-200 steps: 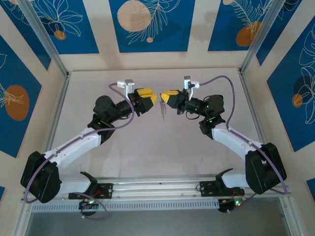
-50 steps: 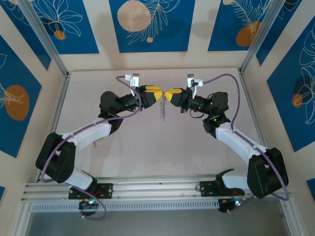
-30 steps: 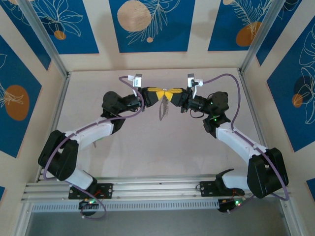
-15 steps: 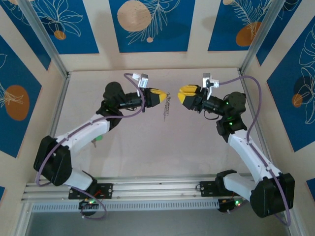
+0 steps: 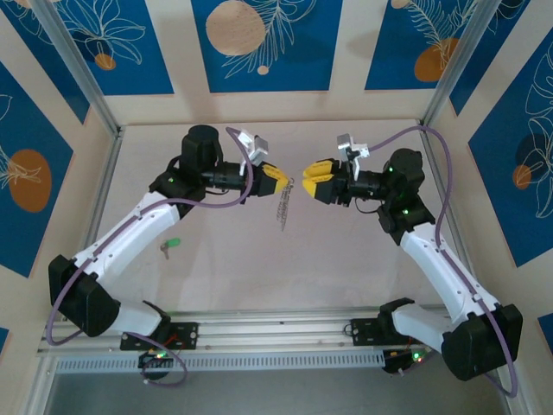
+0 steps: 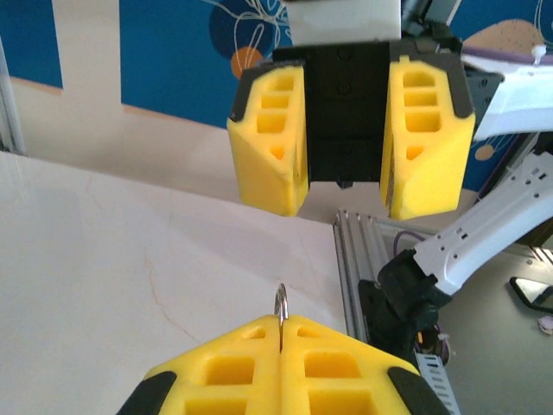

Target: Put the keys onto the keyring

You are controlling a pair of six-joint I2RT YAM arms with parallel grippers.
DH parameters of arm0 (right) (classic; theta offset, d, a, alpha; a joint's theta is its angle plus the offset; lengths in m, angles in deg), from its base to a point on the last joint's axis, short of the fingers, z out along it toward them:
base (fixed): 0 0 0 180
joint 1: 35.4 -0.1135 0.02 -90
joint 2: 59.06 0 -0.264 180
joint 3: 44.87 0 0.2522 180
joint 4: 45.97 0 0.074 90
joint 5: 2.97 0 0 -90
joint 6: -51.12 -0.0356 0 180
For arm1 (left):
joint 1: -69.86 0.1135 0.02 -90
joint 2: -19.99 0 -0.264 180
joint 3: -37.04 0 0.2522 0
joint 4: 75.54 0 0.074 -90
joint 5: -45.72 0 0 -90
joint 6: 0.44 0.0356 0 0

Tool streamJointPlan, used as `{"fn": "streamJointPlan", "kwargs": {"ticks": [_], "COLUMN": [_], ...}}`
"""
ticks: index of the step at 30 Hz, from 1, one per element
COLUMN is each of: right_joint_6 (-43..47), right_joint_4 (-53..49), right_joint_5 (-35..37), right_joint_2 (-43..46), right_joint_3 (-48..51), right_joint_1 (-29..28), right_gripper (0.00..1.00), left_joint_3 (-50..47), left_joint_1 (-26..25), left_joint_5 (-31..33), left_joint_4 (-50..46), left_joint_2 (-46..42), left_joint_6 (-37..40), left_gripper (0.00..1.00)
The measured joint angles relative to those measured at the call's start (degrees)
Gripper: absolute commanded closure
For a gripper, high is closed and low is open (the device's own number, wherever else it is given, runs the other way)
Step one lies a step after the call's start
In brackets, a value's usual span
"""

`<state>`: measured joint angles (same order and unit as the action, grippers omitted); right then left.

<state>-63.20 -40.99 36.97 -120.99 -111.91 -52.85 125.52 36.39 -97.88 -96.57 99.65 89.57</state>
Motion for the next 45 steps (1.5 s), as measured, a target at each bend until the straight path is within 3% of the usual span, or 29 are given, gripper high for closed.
{"fn": "streamJointPlan", "kwargs": {"ticks": [23, 26, 29, 32, 33, 35, 37, 39, 45], "right_joint_6": [2.10, 2.08, 2.19, 2.03, 2.05, 1.81, 0.59, -1.25, -7.80], "right_joint_4": [-1.38, -0.79, 0.13, 0.74, 0.96, 1.75, 4.22, 7.61, 18.47], "right_joint_5": [-1.27, -1.46, -1.88, -2.49, -2.49, -2.19, -0.46, 1.73, 9.40], "right_joint_2": [-6.23, -6.67, -6.99, -6.99, -6.99, -6.99, -6.97, -6.97, -6.97], "right_joint_3": [-1.16, -1.16, -1.14, -1.09, -1.09, -0.92, 0.33, 2.58, 9.75], "right_joint_1": [-2.84, -2.99, -3.19, -3.21, -3.21, -3.21, -3.21, -3.21, -3.72], "right_gripper": [0.72, 0.80, 0.97, 1.00, 1.00, 1.00, 1.00, 1.00, 1.00], "left_joint_3": [0.39, 0.76, 0.92, 0.96, 0.96, 0.96, 0.39, -2.16, -7.13], "left_joint_1": [-0.20, -0.22, -0.20, -0.20, -0.20, -0.20, -0.42, -0.46, -0.28], "left_joint_5": [-0.02, -0.02, 0.02, 0.00, 0.00, 0.28, 2.47, 6.80, 18.49], "left_joint_4": [-3.50, -3.30, -2.86, -2.73, -2.64, -1.97, 0.28, 3.26, 9.16], "left_joint_2": [0.00, 0.00, 0.02, 0.02, 0.02, -0.02, -0.55, -2.89, -10.82], "left_joint_6": [2.08, 2.03, 1.90, 1.75, 1.60, 1.44, 0.66, -0.37, -3.13], "left_gripper": [1.00, 1.00, 1.00, 1.00, 0.97, 0.69, 0.54, 0.48, 0.43]}}
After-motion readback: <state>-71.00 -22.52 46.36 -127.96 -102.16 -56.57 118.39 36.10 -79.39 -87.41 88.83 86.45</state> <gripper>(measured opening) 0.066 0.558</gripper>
